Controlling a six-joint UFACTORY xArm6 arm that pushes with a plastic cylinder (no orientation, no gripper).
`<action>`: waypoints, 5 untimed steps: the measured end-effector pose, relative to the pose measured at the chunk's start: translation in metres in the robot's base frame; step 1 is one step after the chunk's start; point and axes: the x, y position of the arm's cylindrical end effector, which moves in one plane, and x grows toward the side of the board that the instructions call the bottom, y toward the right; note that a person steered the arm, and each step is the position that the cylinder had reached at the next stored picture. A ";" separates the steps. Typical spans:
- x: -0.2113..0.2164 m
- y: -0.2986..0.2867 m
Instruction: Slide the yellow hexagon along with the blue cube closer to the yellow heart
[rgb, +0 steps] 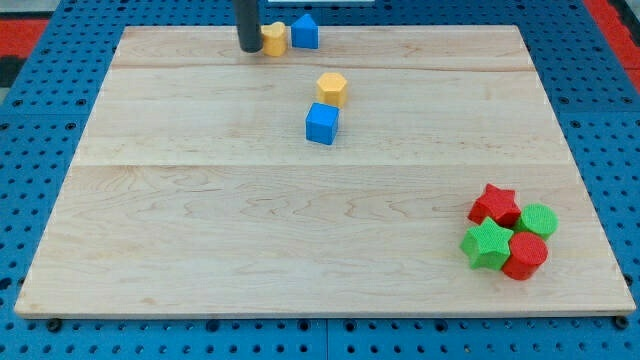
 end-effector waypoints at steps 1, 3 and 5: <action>-0.002 0.000; 0.009 -0.007; 0.114 -0.025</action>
